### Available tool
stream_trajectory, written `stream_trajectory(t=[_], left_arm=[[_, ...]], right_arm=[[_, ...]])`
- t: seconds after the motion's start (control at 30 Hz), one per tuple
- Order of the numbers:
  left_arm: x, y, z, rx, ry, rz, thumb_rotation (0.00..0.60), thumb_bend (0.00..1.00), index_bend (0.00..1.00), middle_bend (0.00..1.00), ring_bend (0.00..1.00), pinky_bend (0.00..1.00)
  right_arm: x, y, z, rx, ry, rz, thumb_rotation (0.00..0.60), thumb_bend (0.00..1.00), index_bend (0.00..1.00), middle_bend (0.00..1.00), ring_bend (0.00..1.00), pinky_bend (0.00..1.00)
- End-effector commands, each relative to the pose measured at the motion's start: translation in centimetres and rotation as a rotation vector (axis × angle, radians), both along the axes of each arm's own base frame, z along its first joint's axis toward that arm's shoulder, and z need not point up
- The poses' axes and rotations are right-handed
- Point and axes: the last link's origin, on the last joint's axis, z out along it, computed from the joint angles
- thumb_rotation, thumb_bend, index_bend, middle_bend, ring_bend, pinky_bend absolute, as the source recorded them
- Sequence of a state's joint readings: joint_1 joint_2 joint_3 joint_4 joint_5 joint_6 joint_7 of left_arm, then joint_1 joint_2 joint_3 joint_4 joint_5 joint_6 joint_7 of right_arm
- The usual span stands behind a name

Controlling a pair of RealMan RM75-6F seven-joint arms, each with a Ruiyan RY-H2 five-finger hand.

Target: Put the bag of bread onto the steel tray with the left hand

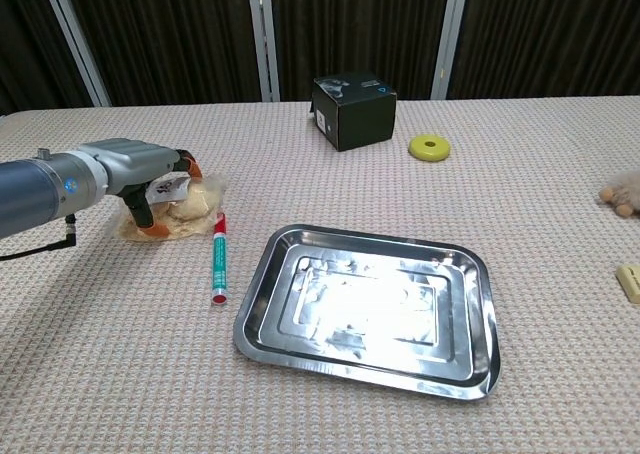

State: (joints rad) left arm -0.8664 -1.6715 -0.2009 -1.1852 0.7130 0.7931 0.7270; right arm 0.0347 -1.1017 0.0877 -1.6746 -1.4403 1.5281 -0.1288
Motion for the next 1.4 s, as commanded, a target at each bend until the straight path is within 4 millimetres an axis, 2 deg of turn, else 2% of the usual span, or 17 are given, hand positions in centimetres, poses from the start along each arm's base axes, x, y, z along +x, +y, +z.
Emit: stream_trajectory(t=[0.03, 0.07, 0.13, 0.27, 0.43, 0.57, 0.77, 0.87, 1.03, 1.1, 1.13, 1.17, 1.2, 1.23, 1.27, 1.33, 1.4], left_arm=[[0.0, -0.1, -0.6, -0.004, -0.042, 0.021, 0.6, 0.46, 0.45, 0.16, 0.21, 0.43], [0.1, -0.1, -0.6, 0.006, -0.063, 0.022, 0.6, 0.51, 0.53, 0.24, 0.28, 0.48], [0.3, -0.1, -0.3, 0.04, -0.125, 0.014, 0.6, 0.57, 0.6, 0.34, 0.35, 0.53], [1.4, -0.7, 1.1, 0.127, -0.31, -0.058, 0.6, 0.59, 0.64, 0.41, 0.37, 0.54], [3.1, -2.1, 2.6, 0.176, -0.492, -0.188, 0.6, 0.58, 0.64, 0.44, 0.37, 0.54], [5.4, -3.5, 2.9, 0.152, -0.556, -0.318, 0.6, 0.58, 0.64, 0.44, 0.37, 0.54], [9.3, -6.0, 1.8, 0.018, -0.606, -0.419, 0.6, 0.57, 0.62, 0.43, 0.36, 0.54], [11.6, -7.6, 0.8, -0.051, -0.622, -0.471, 0.6, 0.56, 0.61, 0.42, 0.36, 0.54], [14.0, -9.7, -1.3, -0.137, -0.58, -0.561, 0.6, 0.52, 0.59, 0.41, 0.34, 0.53], [14.7, -10.4, -2.0, -0.153, -0.561, -0.587, 0.6, 0.46, 0.56, 0.39, 0.33, 0.5], [15.1, -10.7, -2.4, -0.161, -0.553, -0.598, 0.6, 0.37, 0.48, 0.35, 0.28, 0.41], [15.3, -10.8, -2.8, -0.165, -0.545, -0.602, 0.6, 0.25, 0.37, 0.27, 0.18, 0.28], [15.4, -11.0, -3.2, -0.175, -0.533, -0.6, 0.6, 0.17, 0.28, 0.2, 0.12, 0.19], [15.5, -11.1, -3.6, -0.193, -0.514, -0.589, 0.6, 0.08, 0.15, 0.09, 0.04, 0.07], [15.6, -11.2, -3.7, -0.201, -0.502, -0.584, 0.6, 0.03, 0.06, 0.03, 0.0, 0.02], [15.8, -11.1, -3.7, -0.198, -0.495, -0.577, 0.6, 0.0, 0.0, 0.0, 0.0, 0.0], [15.9, -11.1, -3.3, -0.187, -0.502, -0.571, 0.6, 0.0, 0.0, 0.0, 0.0, 0.0]], right_arm=[[0.0, 0.0, 0.0, 0.0, 0.0, 0.001, 0.6, 0.02, 0.18, 0.18, 0.05, 0.16], [0.1, 0.0, 0.0, 0.001, 0.001, 0.001, 0.6, 0.02, 0.18, 0.18, 0.05, 0.16], [0.1, 0.1, 0.0, 0.0, 0.003, 0.0, 0.6, 0.02, 0.18, 0.18, 0.05, 0.16], [0.1, 0.0, 0.1, -0.002, 0.004, 0.002, 0.6, 0.02, 0.18, 0.18, 0.05, 0.16], [0.2, -0.2, -0.2, 0.008, 0.0, 0.007, 0.6, 0.02, 0.18, 0.18, 0.05, 0.16], [0.5, -0.3, -0.4, 0.012, -0.004, 0.02, 0.6, 0.02, 0.18, 0.18, 0.05, 0.16], [0.6, -0.1, -0.2, 0.006, -0.001, 0.029, 0.6, 0.02, 0.18, 0.18, 0.05, 0.16], [0.5, 0.1, -0.1, 0.006, -0.002, 0.026, 0.6, 0.02, 0.18, 0.18, 0.05, 0.16], [0.5, 0.3, 0.0, 0.002, -0.006, 0.026, 0.6, 0.02, 0.18, 0.18, 0.05, 0.16], [0.4, 0.3, 0.0, 0.0, -0.005, 0.027, 0.6, 0.02, 0.18, 0.18, 0.05, 0.16], [0.4, 0.4, 0.1, 0.0, -0.005, 0.026, 0.6, 0.02, 0.18, 0.18, 0.05, 0.16], [0.4, 0.4, 0.1, 0.0, -0.005, 0.027, 0.6, 0.02, 0.18, 0.18, 0.05, 0.16], [0.4, 0.4, 0.1, -0.001, -0.004, 0.026, 0.6, 0.02, 0.18, 0.18, 0.05, 0.16], [0.4, 0.5, 0.2, -0.002, -0.003, 0.025, 0.6, 0.02, 0.18, 0.18, 0.05, 0.16], [0.4, 0.5, 0.2, -0.002, -0.003, 0.024, 0.6, 0.02, 0.18, 0.18, 0.05, 0.16], [0.3, 0.6, 0.3, -0.006, -0.003, 0.023, 0.6, 0.02, 0.18, 0.18, 0.05, 0.16], [0.3, 0.6, 0.4, -0.008, -0.003, 0.023, 0.6, 0.02, 0.18, 0.18, 0.05, 0.16]])
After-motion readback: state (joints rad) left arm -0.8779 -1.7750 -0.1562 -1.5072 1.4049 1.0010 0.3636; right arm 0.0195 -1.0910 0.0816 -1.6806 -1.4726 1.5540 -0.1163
